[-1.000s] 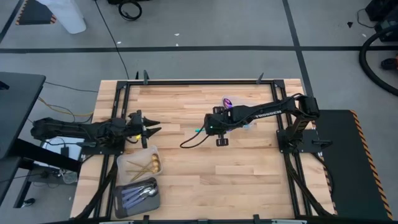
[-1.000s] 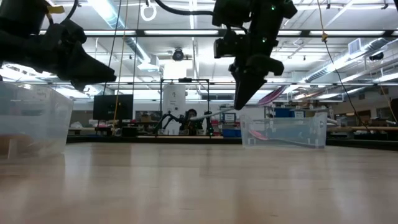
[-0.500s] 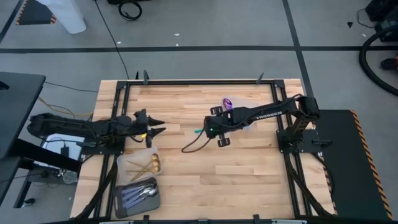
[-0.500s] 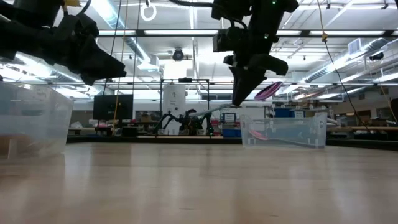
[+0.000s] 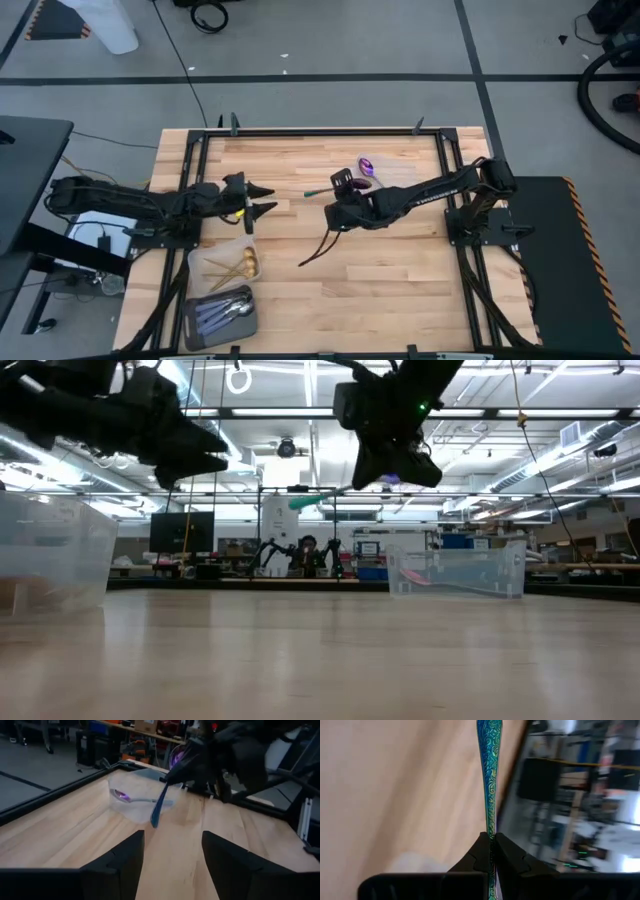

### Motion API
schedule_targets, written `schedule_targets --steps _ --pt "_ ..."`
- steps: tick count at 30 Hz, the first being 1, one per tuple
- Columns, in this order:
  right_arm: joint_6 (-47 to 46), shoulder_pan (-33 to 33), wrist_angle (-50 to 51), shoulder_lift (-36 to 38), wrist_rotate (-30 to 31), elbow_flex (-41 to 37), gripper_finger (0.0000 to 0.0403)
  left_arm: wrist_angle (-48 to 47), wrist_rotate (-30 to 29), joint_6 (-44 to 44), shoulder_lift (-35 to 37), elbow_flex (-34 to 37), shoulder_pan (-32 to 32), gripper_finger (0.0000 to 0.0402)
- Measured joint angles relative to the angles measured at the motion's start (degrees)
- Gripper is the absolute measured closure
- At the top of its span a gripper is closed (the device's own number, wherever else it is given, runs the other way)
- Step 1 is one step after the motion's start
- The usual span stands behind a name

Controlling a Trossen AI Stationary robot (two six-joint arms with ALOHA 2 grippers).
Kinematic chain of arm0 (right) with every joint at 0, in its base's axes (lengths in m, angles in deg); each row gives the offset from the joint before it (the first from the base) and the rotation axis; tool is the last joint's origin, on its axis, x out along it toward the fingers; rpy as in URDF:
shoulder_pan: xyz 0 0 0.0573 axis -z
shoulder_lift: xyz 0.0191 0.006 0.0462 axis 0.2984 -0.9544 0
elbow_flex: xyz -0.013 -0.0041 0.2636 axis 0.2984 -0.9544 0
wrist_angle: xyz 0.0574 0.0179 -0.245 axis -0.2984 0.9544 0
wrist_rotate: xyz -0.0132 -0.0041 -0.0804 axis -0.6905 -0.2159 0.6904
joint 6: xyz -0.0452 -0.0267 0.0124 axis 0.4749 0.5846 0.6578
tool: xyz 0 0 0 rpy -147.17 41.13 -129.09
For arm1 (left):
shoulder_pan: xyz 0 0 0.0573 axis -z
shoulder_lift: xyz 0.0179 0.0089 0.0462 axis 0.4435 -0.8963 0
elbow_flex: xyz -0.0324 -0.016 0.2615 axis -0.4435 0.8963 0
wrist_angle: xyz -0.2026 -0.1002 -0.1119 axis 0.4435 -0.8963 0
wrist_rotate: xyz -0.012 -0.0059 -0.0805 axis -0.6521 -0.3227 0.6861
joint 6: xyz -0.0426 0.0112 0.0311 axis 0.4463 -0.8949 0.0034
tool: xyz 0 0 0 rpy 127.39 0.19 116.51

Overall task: Sort silverware by color (type)
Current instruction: Put the blue spoon into the top transparent bin

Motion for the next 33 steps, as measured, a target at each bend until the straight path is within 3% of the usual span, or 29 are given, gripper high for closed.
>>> schedule_targets --steps 5,12,17,26,33 --pt "7.8 -1.4 -3.8 0.0 6.3 0.0 0.0383 -0.2 0.0 0.8 -7.0 -5.5 -0.3 0.0194" --pt "16.6 -2.8 -4.8 0.0 9.1 0.0 0.0383 -0.1 -5.5 2.2 -18.1 -13.7 -0.4 0.0193" --pt "19.7 -4.0 -6.1 0.0 11.2 -0.1 0.0383 -0.1 -5.2 1.0 -24.6 -18.3 -1.0 0.0190" --pt "22.5 -5.8 -8.2 0.0 11.2 -0.1 0.0383 -0.2 1.0 -1.9 -34.3 -24.4 -4.1 0.0148" --pt "24.1 -6.5 -8.4 0.0 12.2 -0.1 0.0383 -0.2 9.0 -4.2 -37.5 -27.5 -6.4 0.0169"
